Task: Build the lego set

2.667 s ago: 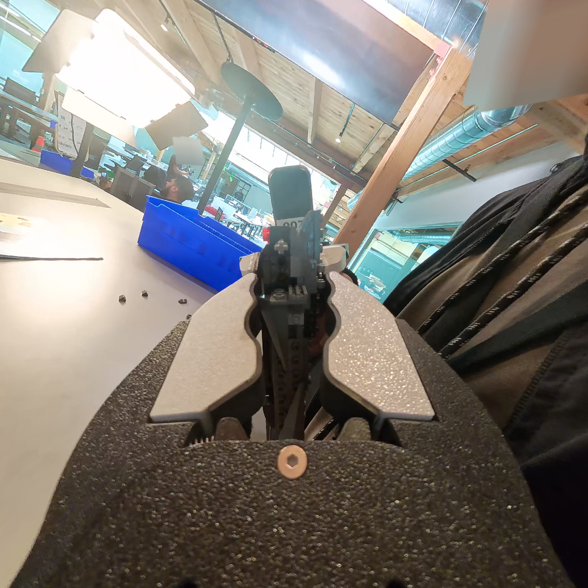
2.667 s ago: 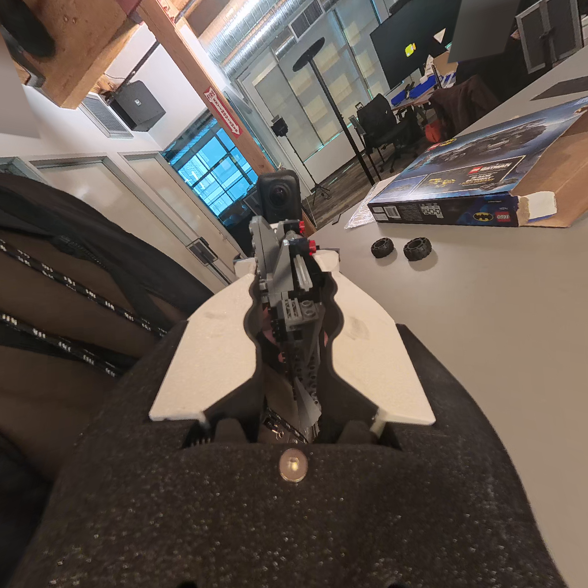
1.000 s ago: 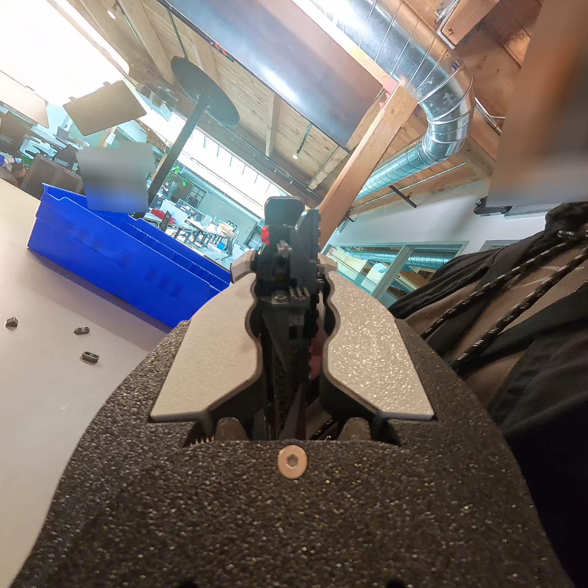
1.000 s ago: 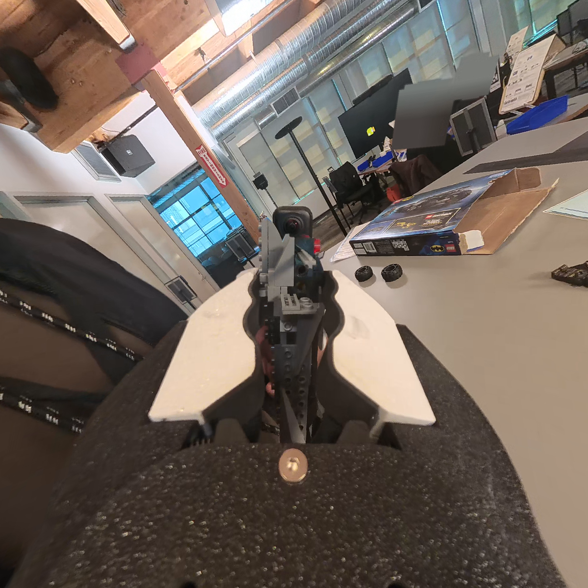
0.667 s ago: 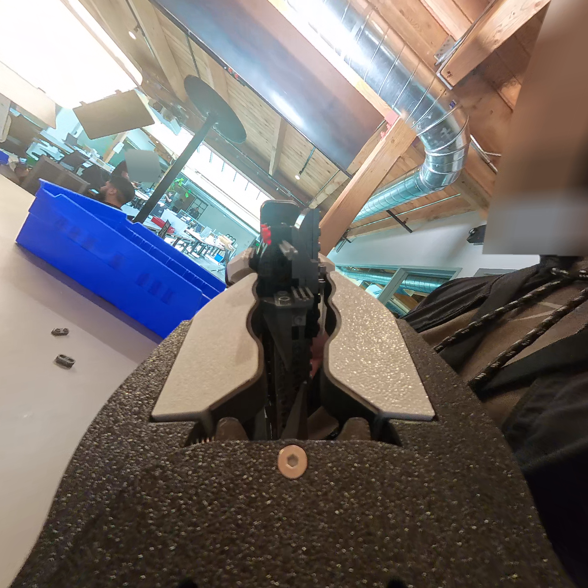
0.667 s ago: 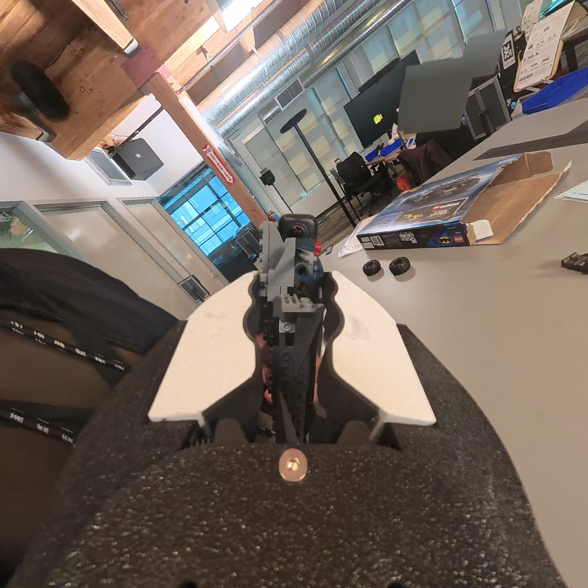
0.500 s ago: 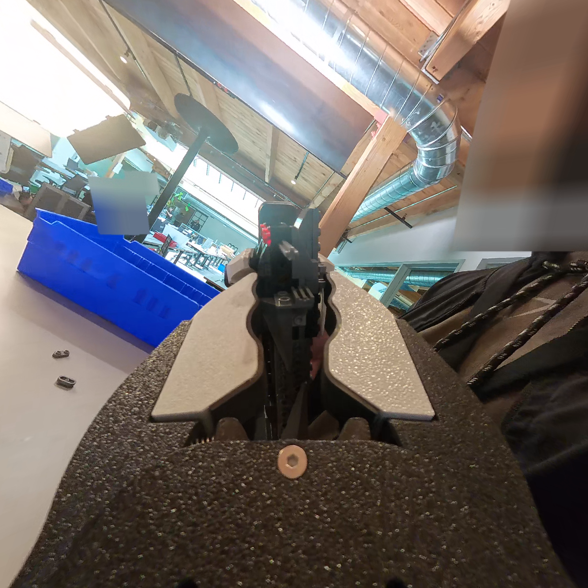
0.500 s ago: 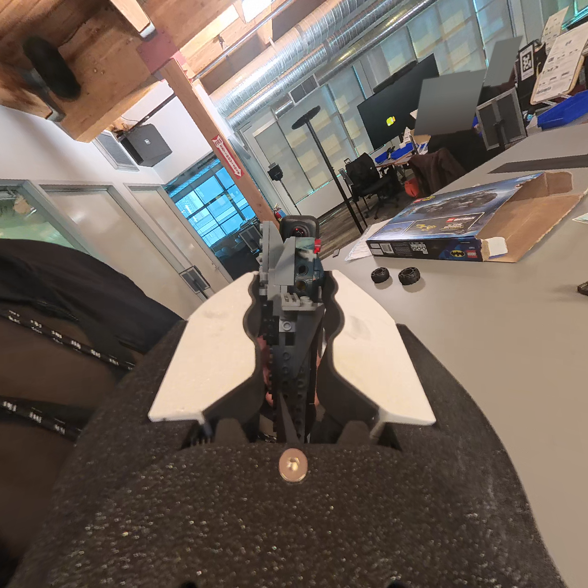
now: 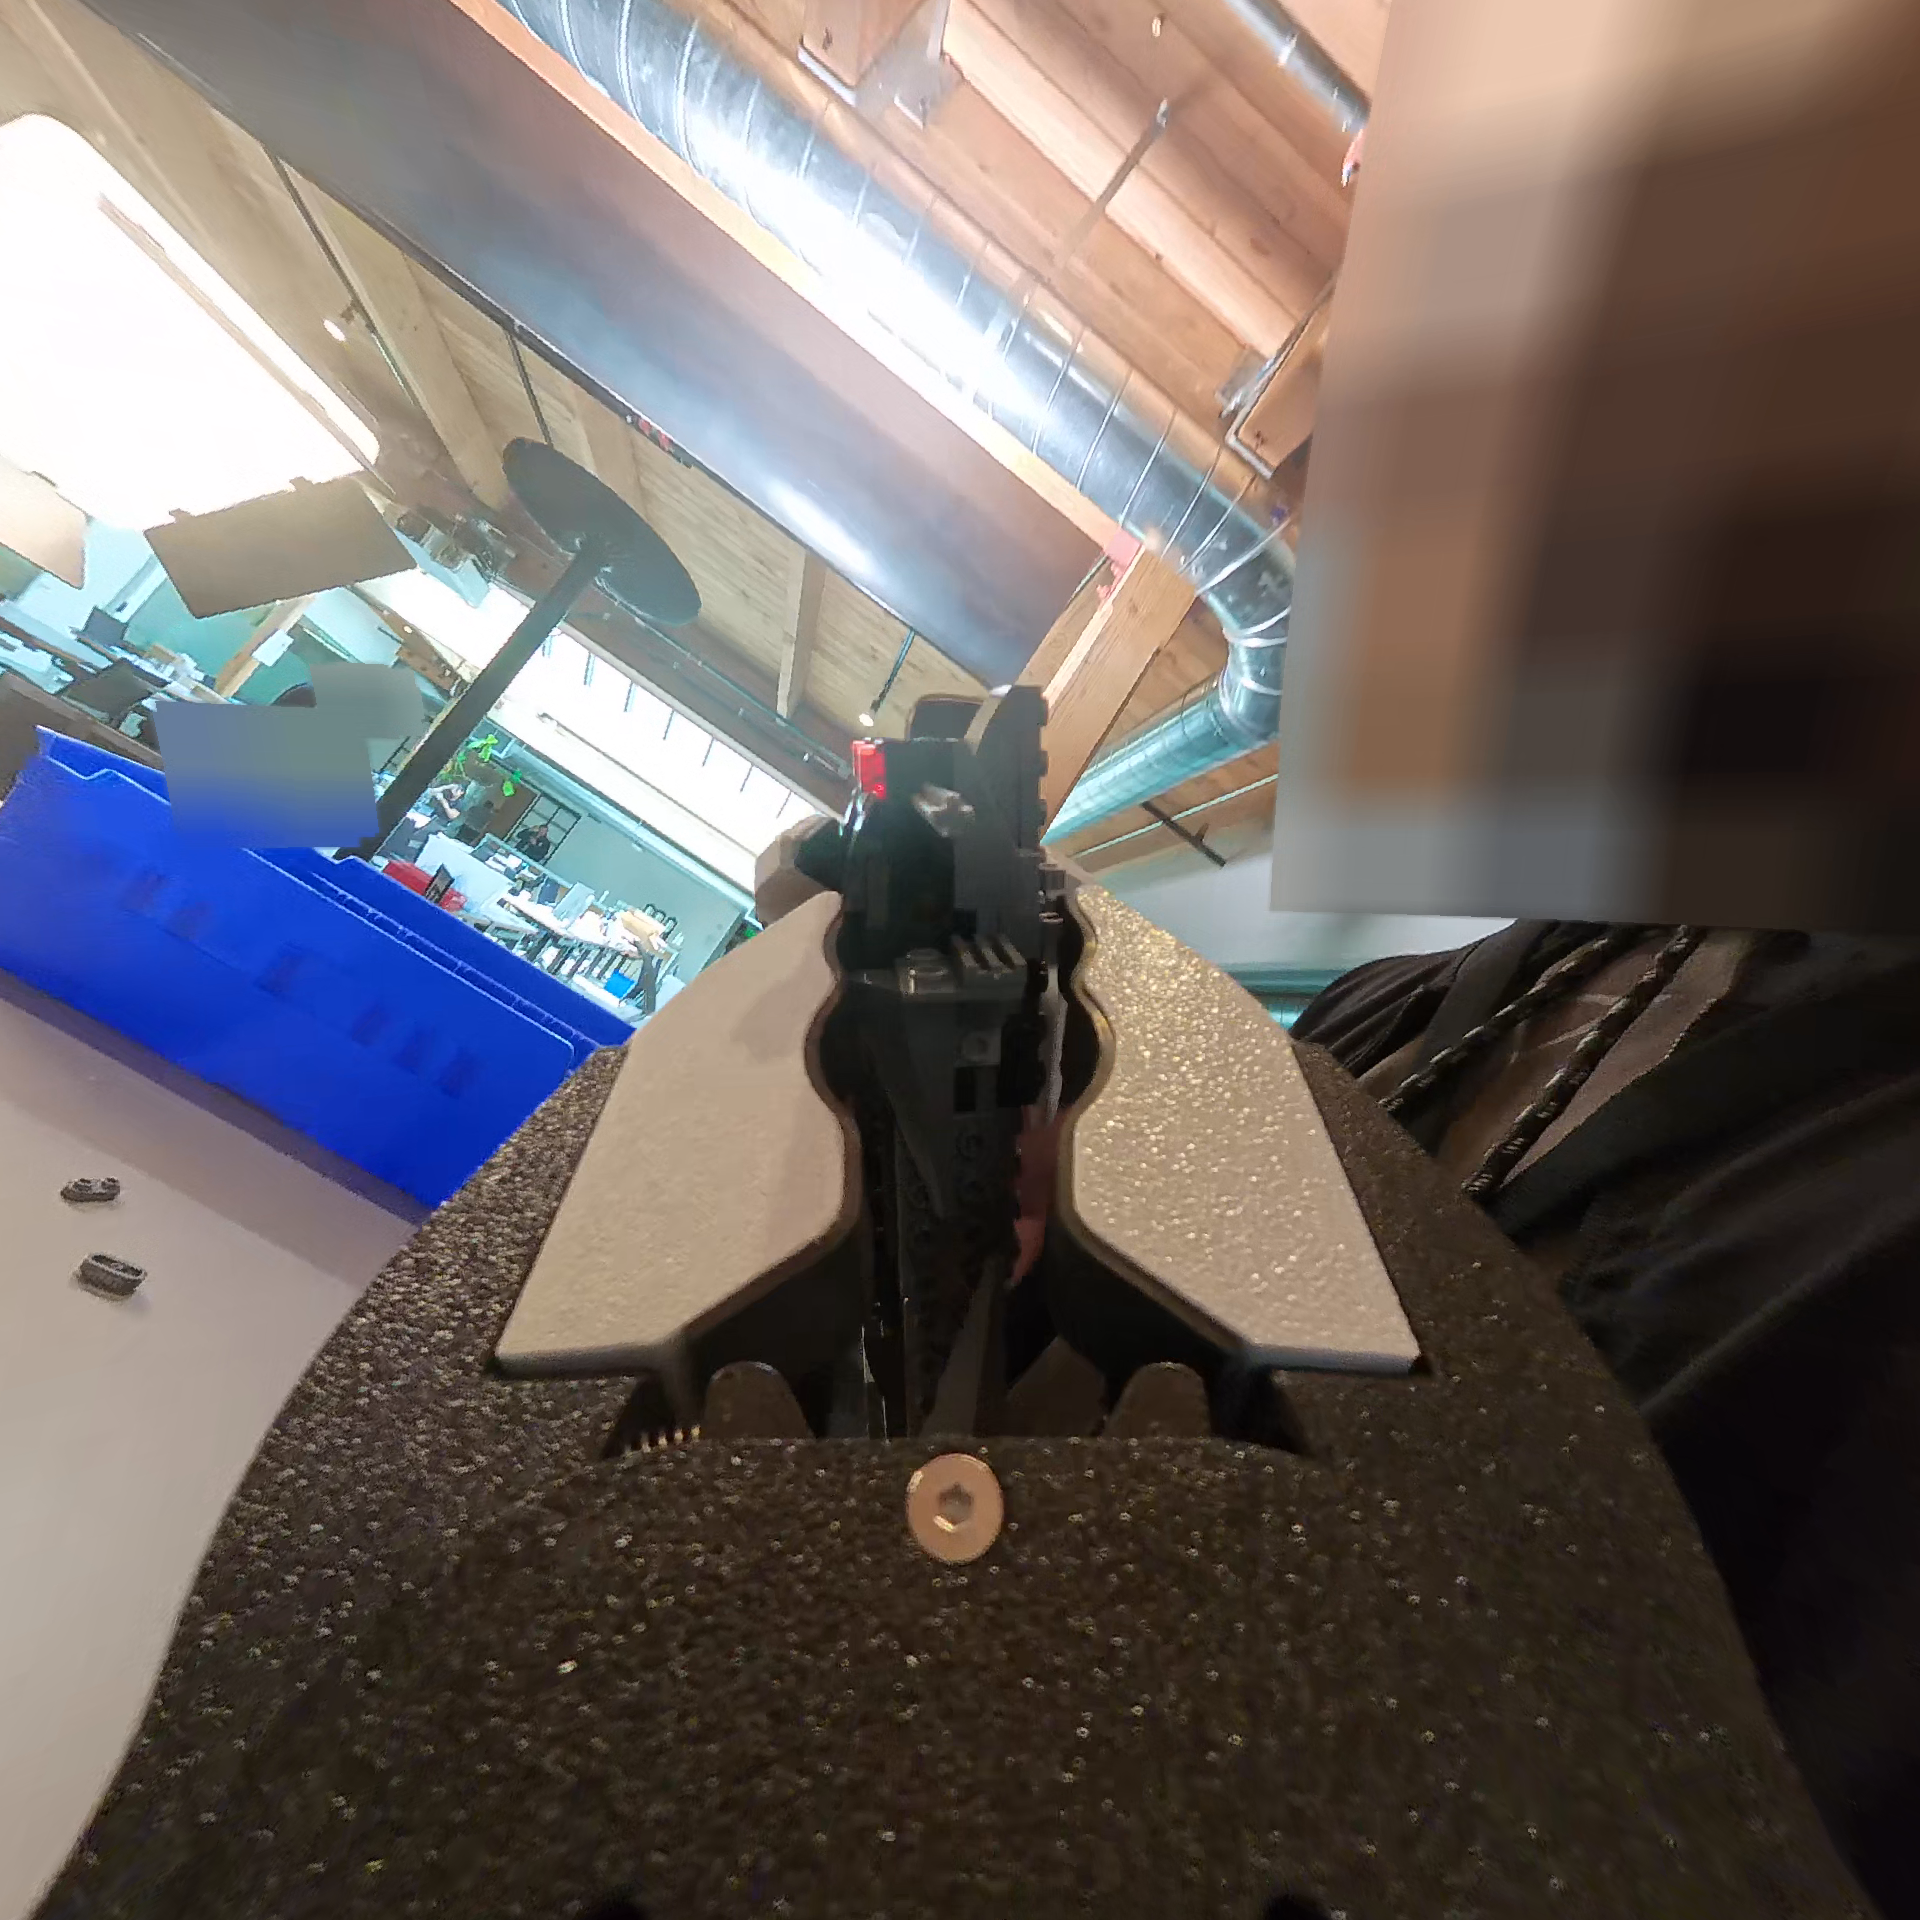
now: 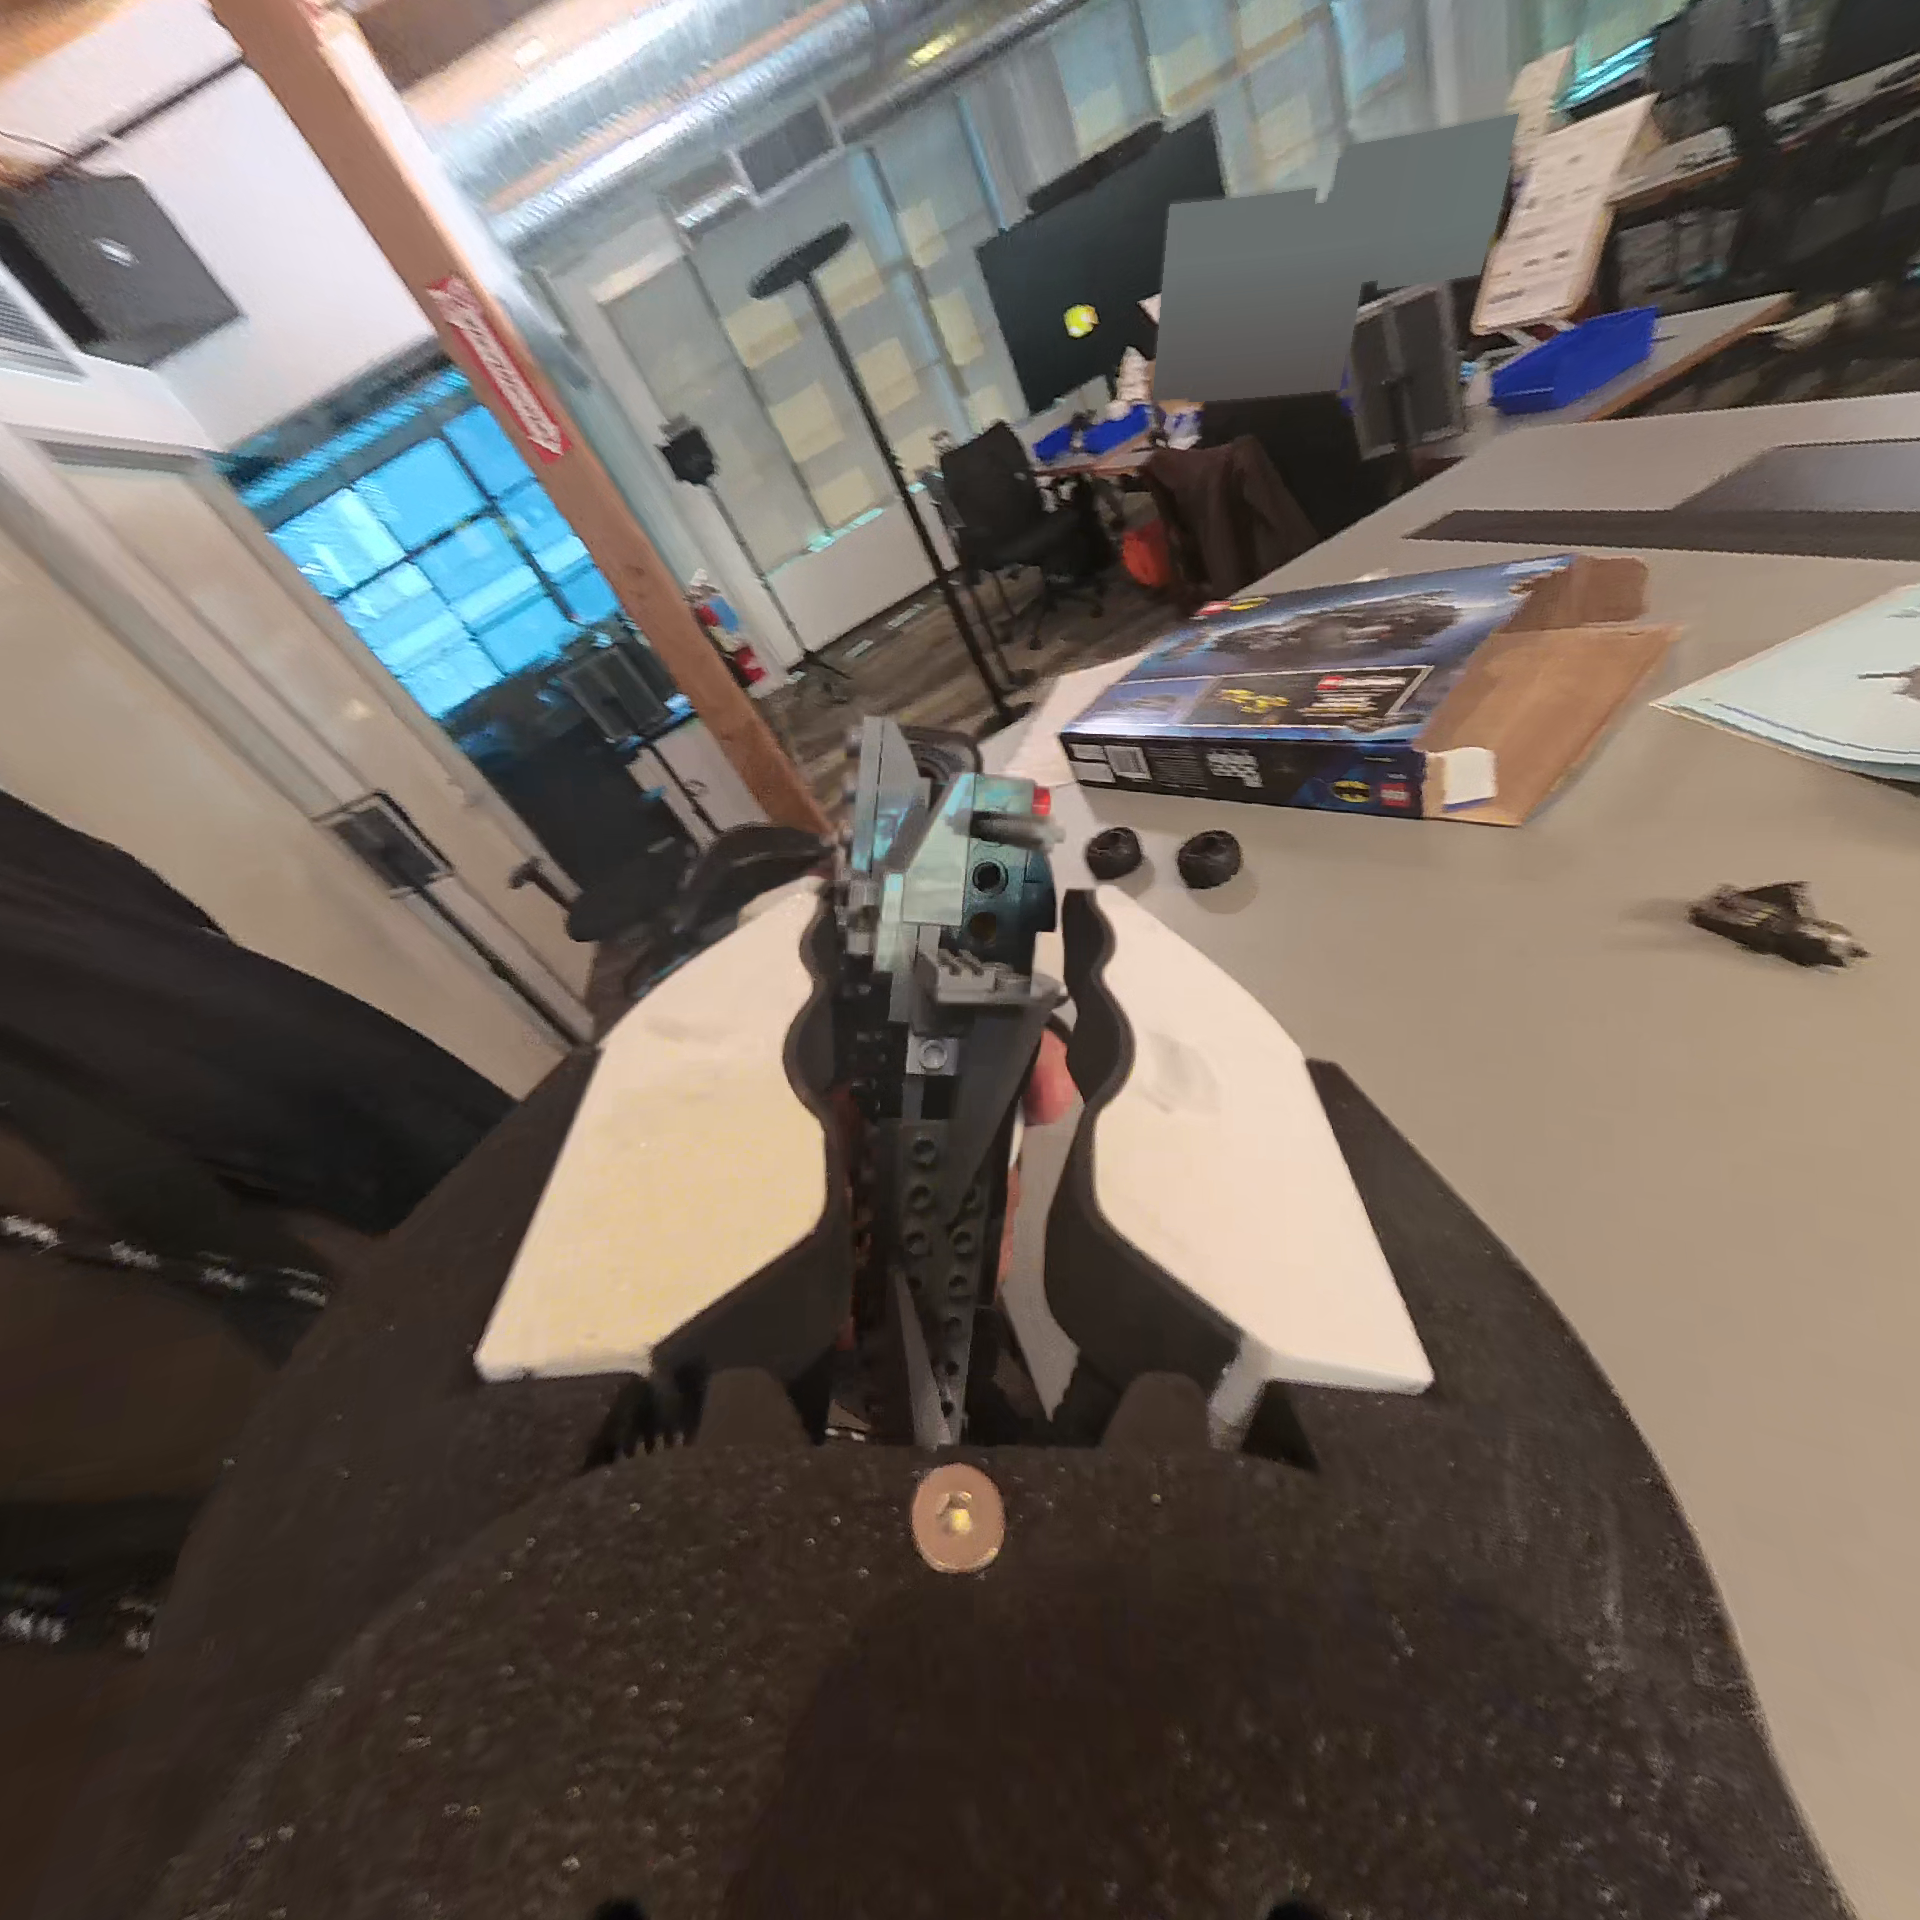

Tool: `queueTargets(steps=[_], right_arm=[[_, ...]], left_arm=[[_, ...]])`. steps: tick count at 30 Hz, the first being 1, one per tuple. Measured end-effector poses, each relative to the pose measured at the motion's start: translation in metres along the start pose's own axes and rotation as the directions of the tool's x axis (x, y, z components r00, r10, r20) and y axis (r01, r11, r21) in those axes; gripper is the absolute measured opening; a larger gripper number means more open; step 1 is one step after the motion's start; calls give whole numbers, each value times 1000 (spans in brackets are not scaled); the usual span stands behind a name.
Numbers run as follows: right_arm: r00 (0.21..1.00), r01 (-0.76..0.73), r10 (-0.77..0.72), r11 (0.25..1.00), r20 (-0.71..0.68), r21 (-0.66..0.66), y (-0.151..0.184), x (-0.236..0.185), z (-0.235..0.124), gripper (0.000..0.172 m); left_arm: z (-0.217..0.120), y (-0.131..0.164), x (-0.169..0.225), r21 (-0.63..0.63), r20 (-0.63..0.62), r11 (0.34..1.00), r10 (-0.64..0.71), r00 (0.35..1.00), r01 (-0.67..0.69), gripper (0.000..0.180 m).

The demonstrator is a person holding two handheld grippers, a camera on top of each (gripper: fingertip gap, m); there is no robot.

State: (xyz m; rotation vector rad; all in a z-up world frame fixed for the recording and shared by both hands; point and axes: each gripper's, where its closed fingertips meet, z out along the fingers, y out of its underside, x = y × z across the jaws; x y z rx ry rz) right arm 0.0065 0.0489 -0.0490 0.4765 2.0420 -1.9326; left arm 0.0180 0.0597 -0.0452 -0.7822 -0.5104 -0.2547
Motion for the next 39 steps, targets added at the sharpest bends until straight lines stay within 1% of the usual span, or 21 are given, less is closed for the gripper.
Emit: queueTargets(steps=[3,5,10,15,19,26,39], right_arm=[[998,22,-23,1000,-62,-17,3,2,2,42],[997,25,-27,999,-75,-23,5,1,5,43],[998,24,-24,1000,-57,-6,2,-4,12,45],[999,44,-44,999,-20,3,-1,-9,15,41],[999,36,-36,999,-17,-1,-1,-6,17,38],[999,46,-46,999,-3,-15,-1,-4,23,38],[999,45,-44,999,18,-25,-3,2,32,39]], left_arm=[[-9,-12,2,74,-20,997,-16,1000,17,36],[-12,-19,3,99,-21,995,-7,1000,9,36],[-11,-19,7,74,-35,997,35,999,-32,36],[-12,-22,11,74,-69,997,37,997,-32,36],[-13,-24,7,64,-44,996,64,997,-61,36],[-15,-28,5,34,-30,993,116,993,-115,36],[-18,-36,0,15,-27,988,153,988,-152,36]])
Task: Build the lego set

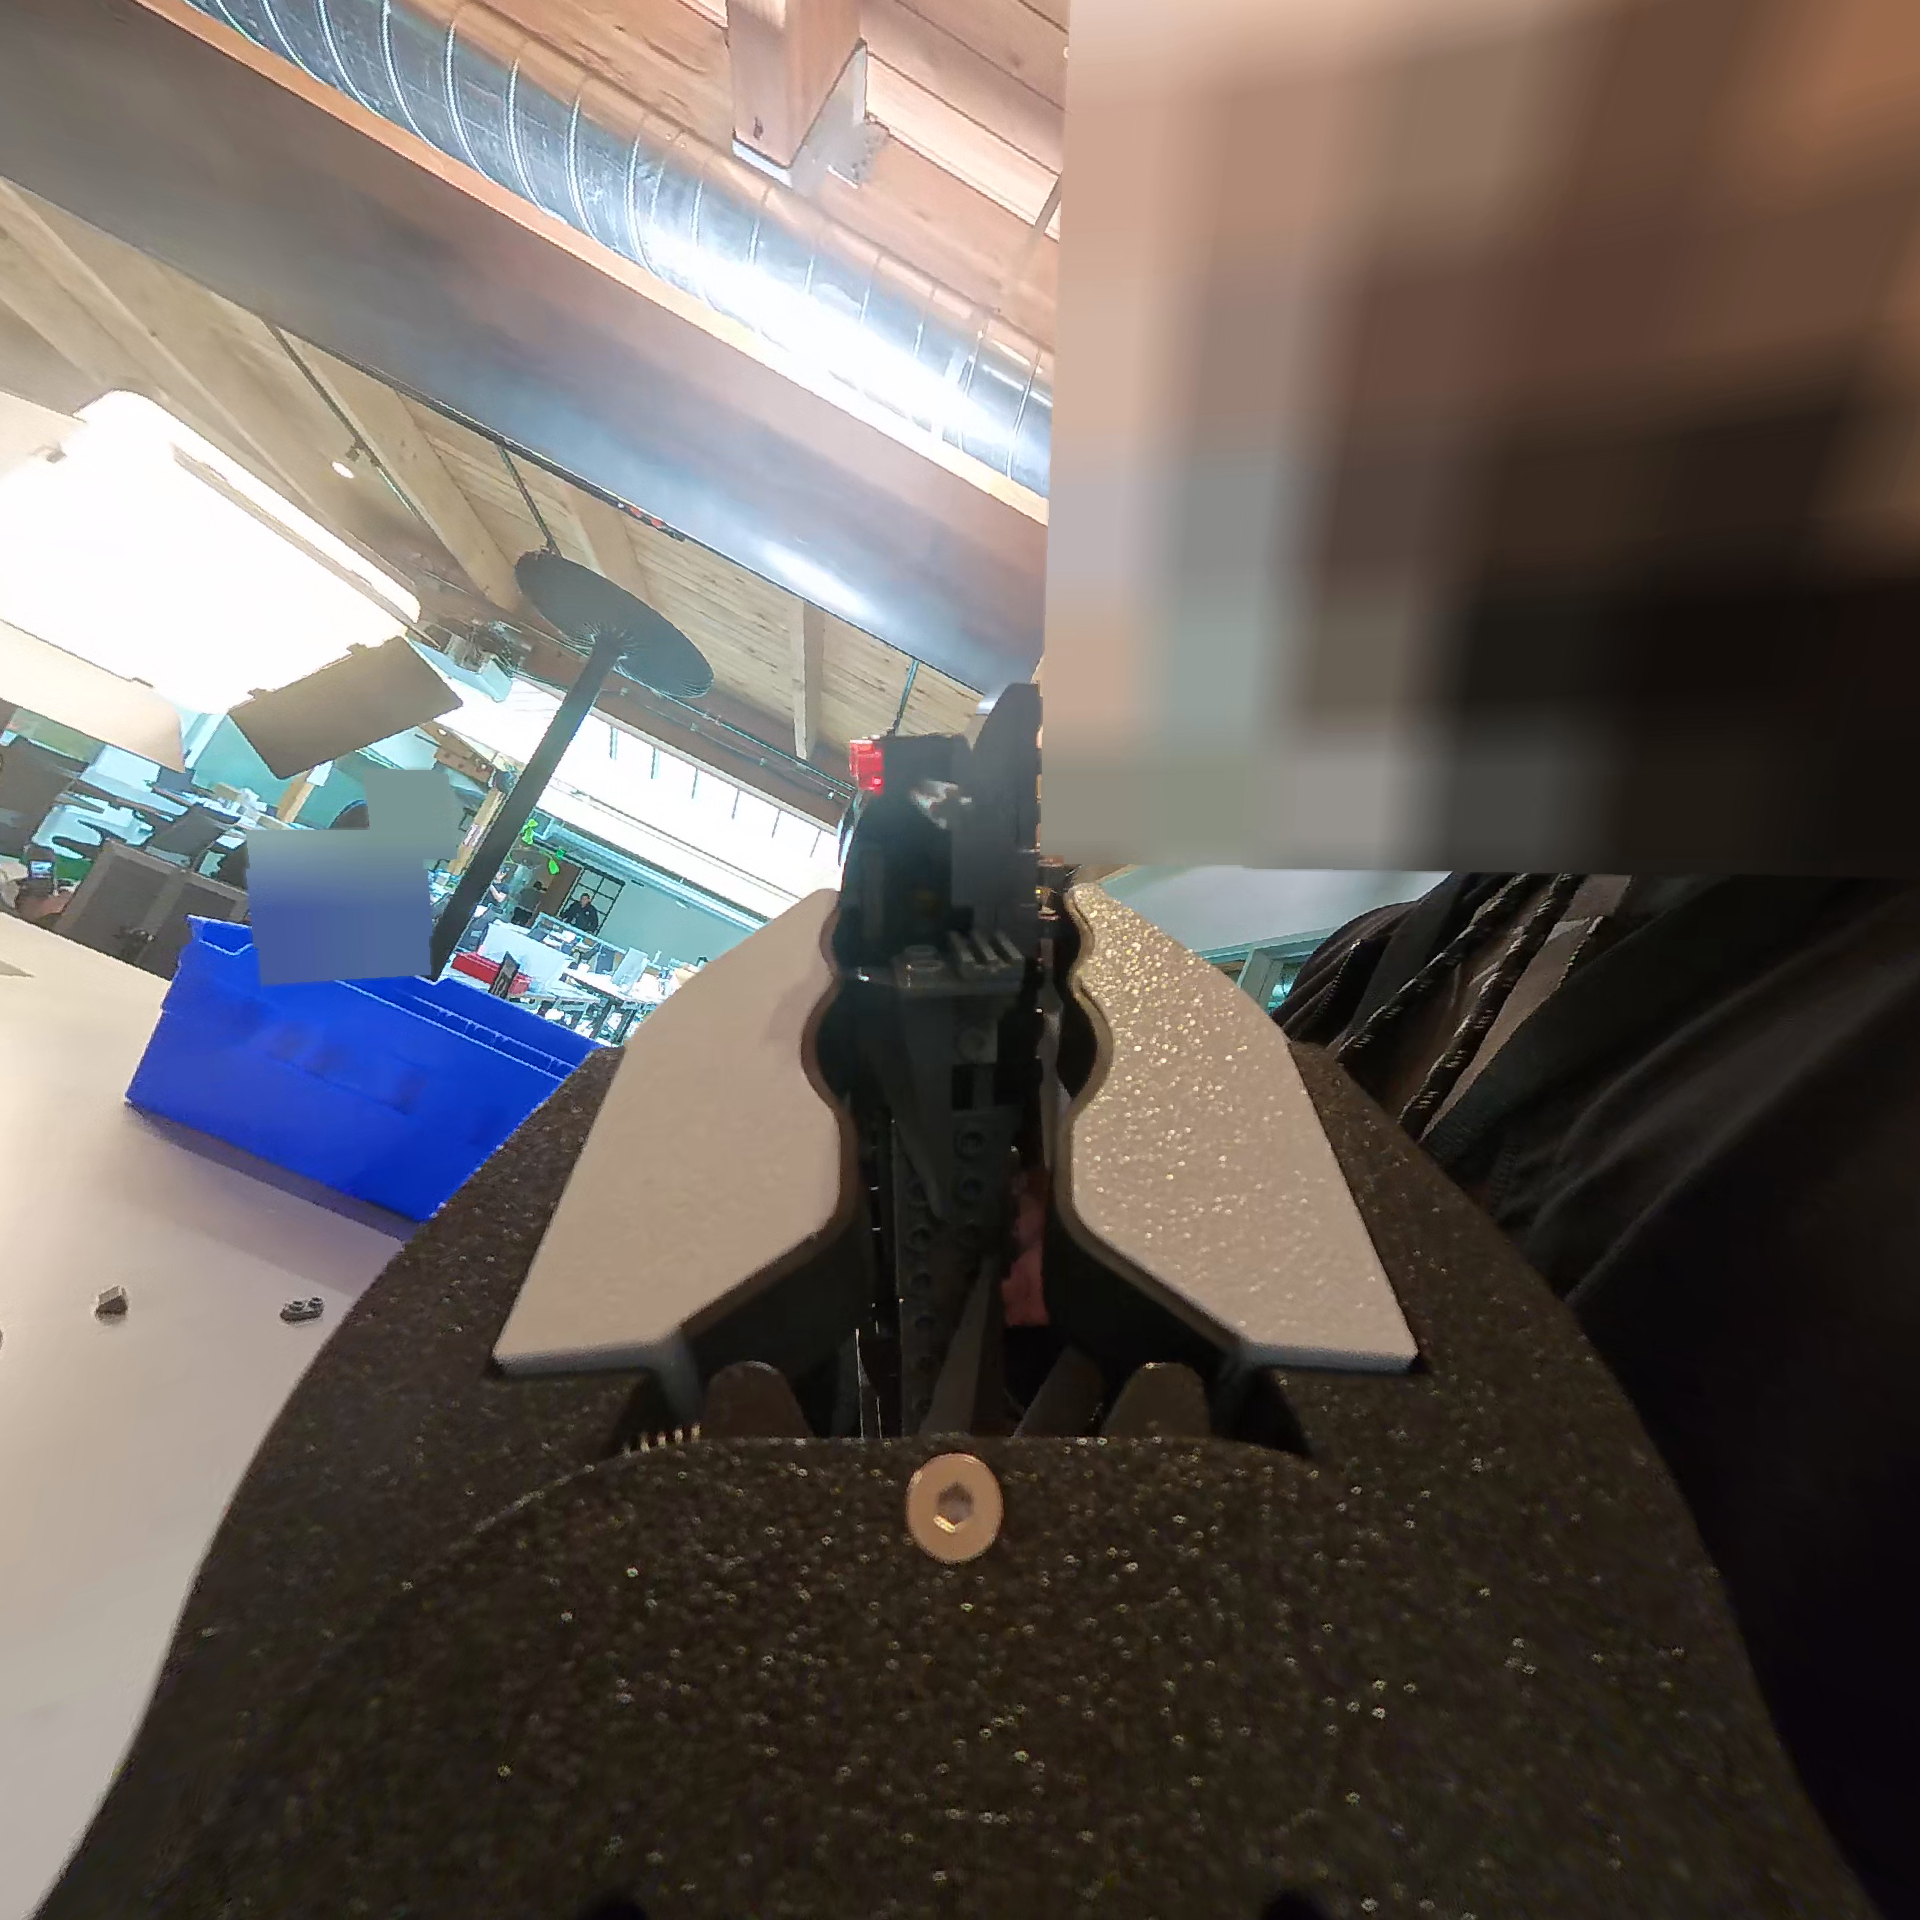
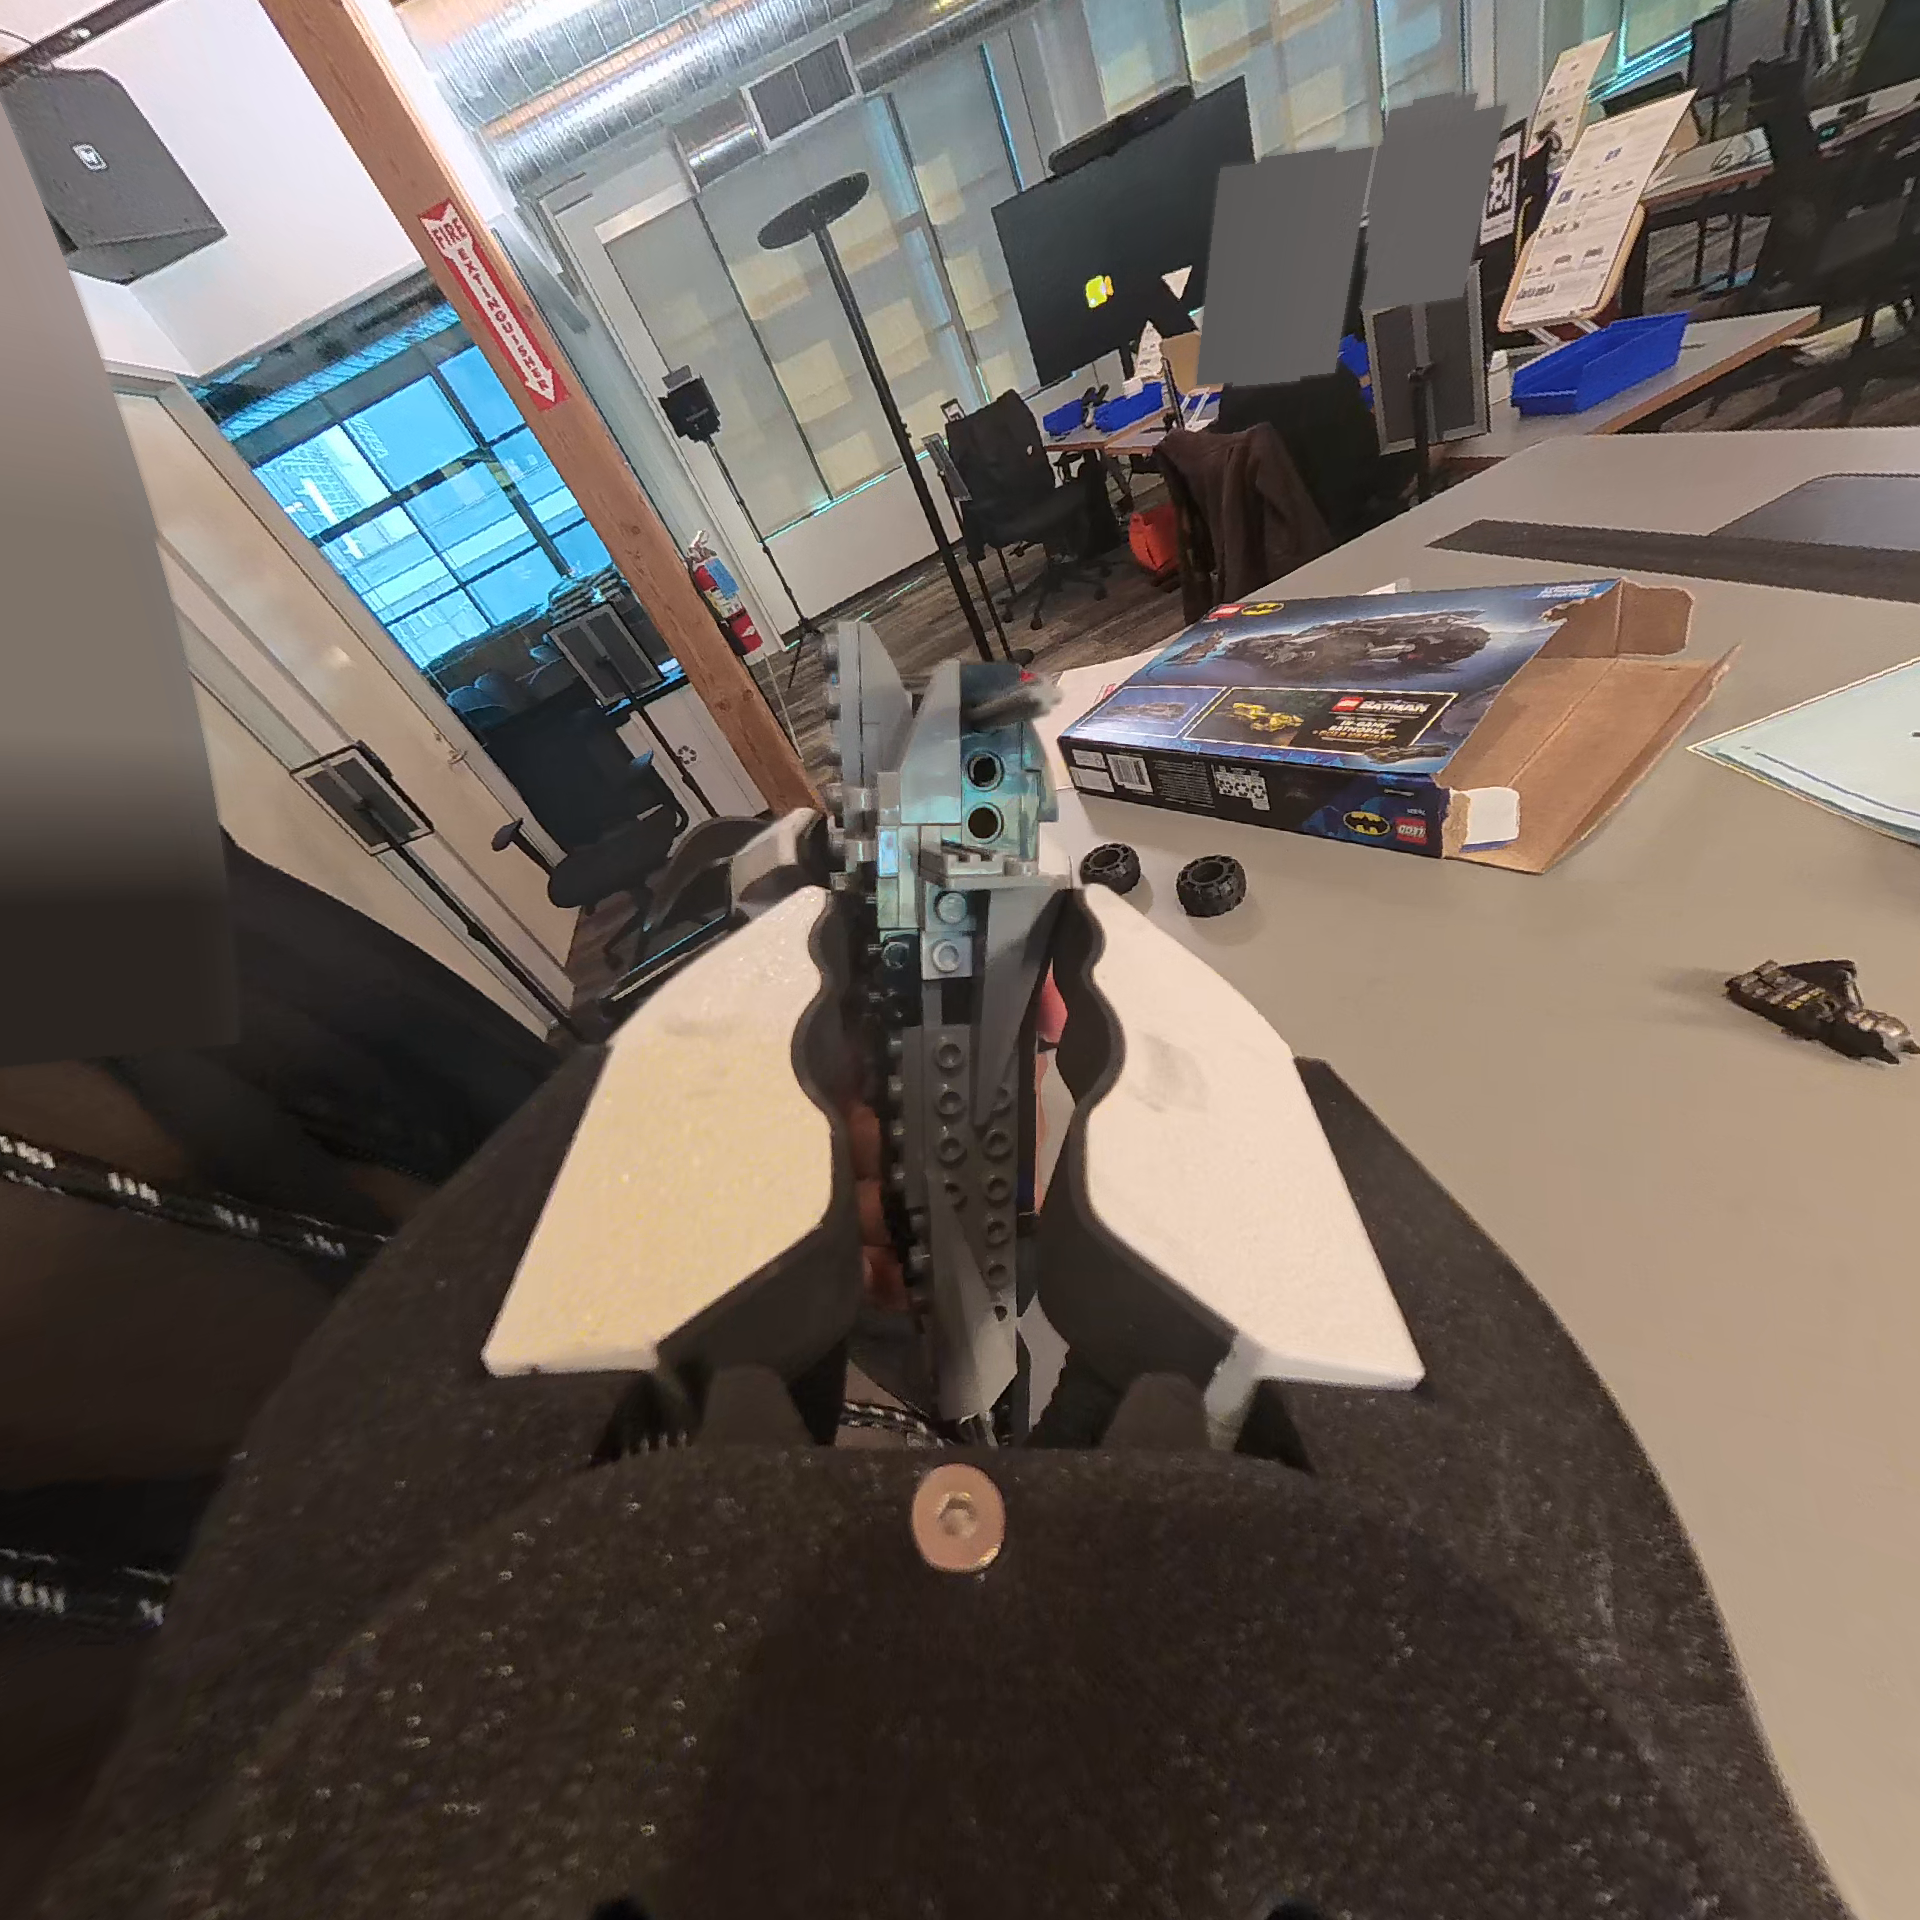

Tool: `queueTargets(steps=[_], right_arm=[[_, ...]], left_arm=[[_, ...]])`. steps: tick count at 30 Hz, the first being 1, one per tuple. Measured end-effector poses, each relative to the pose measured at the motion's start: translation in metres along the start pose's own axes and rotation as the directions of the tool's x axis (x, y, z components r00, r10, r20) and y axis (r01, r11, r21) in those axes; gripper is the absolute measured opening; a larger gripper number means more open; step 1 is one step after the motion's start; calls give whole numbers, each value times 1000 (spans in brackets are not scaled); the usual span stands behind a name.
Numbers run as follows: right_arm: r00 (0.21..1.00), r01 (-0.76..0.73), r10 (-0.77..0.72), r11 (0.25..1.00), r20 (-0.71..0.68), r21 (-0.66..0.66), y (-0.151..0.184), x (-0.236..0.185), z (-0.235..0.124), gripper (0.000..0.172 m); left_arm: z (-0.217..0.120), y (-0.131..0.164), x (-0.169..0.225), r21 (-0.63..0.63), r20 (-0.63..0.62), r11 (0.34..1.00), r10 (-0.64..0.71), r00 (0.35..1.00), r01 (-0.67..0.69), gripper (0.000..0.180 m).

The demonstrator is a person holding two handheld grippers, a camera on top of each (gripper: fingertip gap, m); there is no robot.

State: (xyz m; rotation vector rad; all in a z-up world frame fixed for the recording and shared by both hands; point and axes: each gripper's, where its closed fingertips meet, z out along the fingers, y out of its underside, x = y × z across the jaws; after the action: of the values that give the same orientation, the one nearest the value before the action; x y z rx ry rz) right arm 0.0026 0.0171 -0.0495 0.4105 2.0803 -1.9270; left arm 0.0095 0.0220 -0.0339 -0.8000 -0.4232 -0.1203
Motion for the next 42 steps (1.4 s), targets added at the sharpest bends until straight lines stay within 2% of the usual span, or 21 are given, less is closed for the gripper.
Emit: queueTargets(steps=[6,11,16,42], right_arm=[[999,29,-28,999,-32,40,-6,4,1,37],[999,39,-38,996,-20,76,-15,2,1,45],[999,37,-36,995,-9,89,-17,3,3,43],[997,44,-50,995,61,86,-11,-6,9,39]], left_arm=[[-3,-5,-4,9,13,999,41,999,-41,36],[-3,4,-4,-38,6,997,61,998,-60,36],[-2,9,-4,-54,-18,997,53,998,-54,36],[-7,8,3,-54,-80,997,44,996,-48,36]])
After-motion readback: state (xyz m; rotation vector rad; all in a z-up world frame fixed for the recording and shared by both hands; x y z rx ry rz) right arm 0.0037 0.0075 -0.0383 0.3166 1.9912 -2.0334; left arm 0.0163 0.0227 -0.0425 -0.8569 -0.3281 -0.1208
